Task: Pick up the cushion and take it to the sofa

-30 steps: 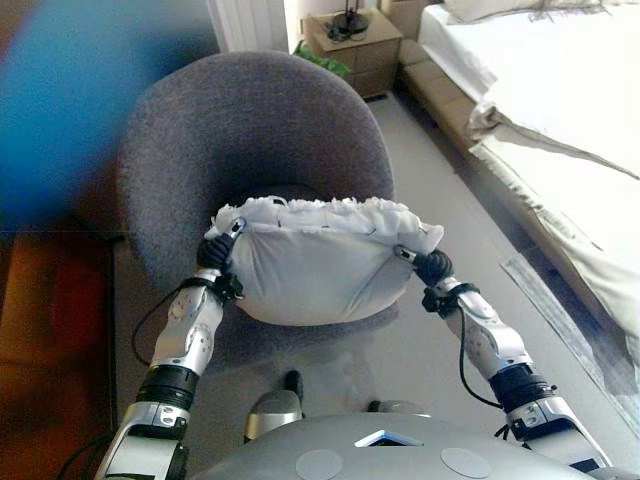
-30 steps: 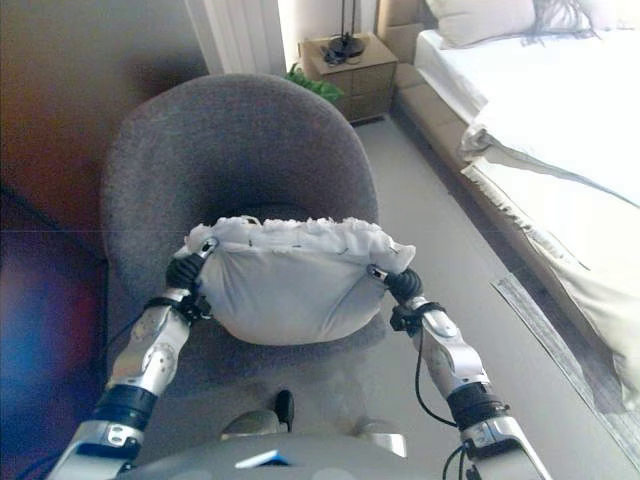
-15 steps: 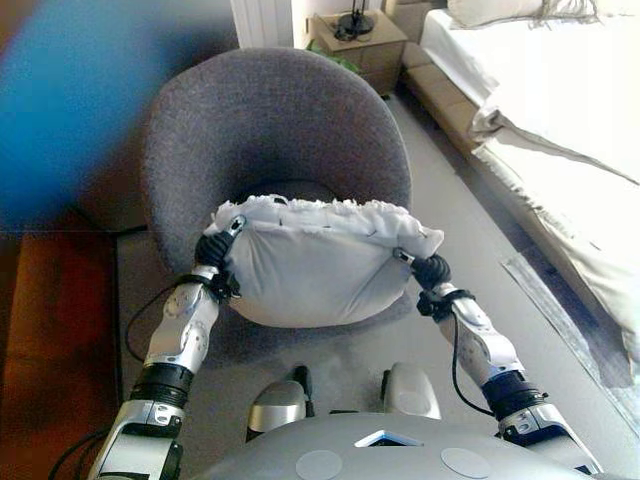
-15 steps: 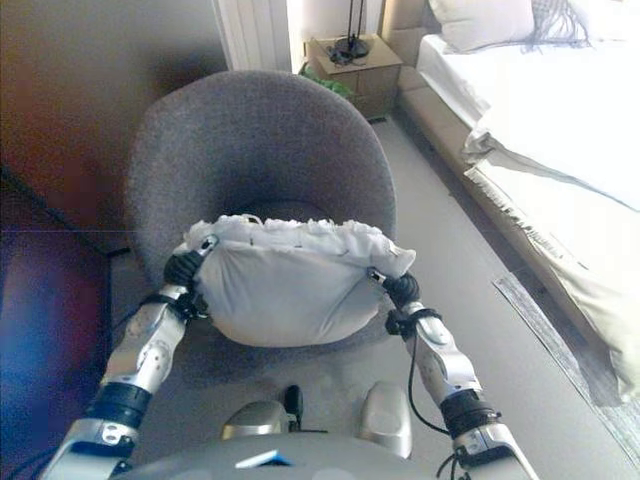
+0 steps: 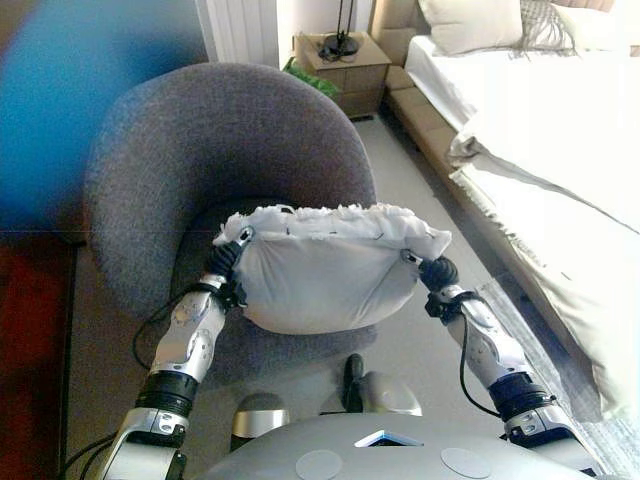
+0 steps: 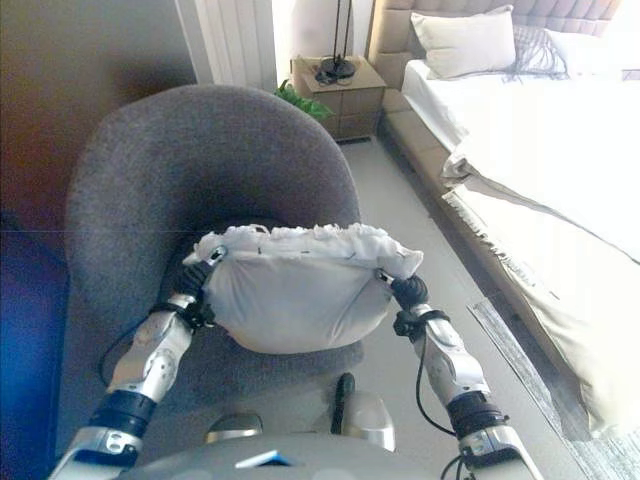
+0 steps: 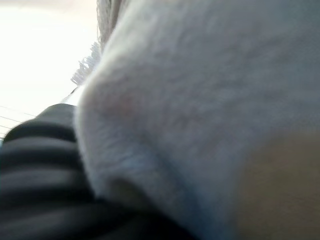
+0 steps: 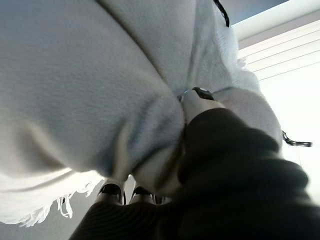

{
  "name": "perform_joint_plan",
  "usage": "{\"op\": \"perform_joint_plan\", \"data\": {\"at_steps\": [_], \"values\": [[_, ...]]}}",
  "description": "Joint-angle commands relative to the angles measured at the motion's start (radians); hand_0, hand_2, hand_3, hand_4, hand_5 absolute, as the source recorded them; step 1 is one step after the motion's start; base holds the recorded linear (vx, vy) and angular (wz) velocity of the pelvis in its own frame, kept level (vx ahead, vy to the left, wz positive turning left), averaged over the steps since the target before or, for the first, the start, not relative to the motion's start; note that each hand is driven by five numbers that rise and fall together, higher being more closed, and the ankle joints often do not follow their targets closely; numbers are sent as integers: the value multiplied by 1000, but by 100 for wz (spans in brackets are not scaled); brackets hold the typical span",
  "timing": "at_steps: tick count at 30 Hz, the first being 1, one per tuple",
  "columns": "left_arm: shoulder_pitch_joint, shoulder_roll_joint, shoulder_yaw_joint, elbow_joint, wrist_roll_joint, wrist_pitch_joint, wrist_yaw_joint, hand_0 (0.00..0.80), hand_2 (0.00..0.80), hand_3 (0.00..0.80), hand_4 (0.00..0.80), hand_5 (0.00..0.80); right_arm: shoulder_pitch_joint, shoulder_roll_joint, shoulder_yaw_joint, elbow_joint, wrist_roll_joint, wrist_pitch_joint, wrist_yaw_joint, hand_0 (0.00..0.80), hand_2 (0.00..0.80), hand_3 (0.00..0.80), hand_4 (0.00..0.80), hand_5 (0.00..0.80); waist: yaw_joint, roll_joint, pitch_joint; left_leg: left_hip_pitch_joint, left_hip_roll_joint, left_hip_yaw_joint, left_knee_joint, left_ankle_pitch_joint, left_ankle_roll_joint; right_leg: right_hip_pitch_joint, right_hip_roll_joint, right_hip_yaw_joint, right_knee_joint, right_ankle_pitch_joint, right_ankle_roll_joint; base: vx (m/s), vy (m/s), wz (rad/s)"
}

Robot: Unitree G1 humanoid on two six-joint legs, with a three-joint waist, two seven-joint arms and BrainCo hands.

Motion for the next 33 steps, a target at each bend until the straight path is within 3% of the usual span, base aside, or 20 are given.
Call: {"op": "perform_joint_plan", "data": {"at_steps": [1,4,8,12,16,25,33], "values": [[-48,1,8,-116,-49,-81,31,800,800,800,800,800,-120,9,36,-140,26,-42,77,800,800,800,800,800,-17,4,-67,29,-33,26,220,2,51,4,-35,31,-19,-4,29,143,-150,-1],[-43,-4,11,-141,-62,-83,45,800,800,800,800,800,-138,-19,49,-158,15,-32,94,800,800,800,800,800,2,-1,-49,-99,-38,1,390,79,24,60,-24,24,-34,-33,-7,128,-125,-5],[-32,1,6,-145,-56,-91,23,800,800,800,800,800,-180,-12,79,-136,10,-52,56,800,800,800,800,800,54,16,-2,-171,-53,-38,228,92,31,122,-6,56,-67,-54,3,89,-13,-9],[-110,-13,-27,-93,-35,-91,55,800,800,800,800,800,-220,5,80,-96,80,-41,24,800,800,800,800,800,37,24,5,-150,-51,-3,121,38,45,100,-16,40,-77,-44,11,-5,26,-22],[-156,-25,-44,-57,9,-82,98,800,800,800,800,800,-201,36,75,-75,86,-26,28,800,800,800,800,800,12,37,-5,-95,-47,26,25,25,46,104,-27,37,-100,-30,29,69,15,3],[-254,-8,-23,54,66,-117,218,800,800,800,800,800,-248,72,148,-87,82,24,5,800,800,800,800,800,-1,50,7,-90,-53,46,71,-2,47,116,-51,34,-105,-30,46,33,-27,0],[-252,0,32,101,25,-145,241,800,800,800,800,800,-218,125,230,-136,175,135,-13,800,800,800,800,800,4,65,-21,-37,-53,56,55,-7,50,173,-57,26,-123,-36,53,119,1,-8]]}}
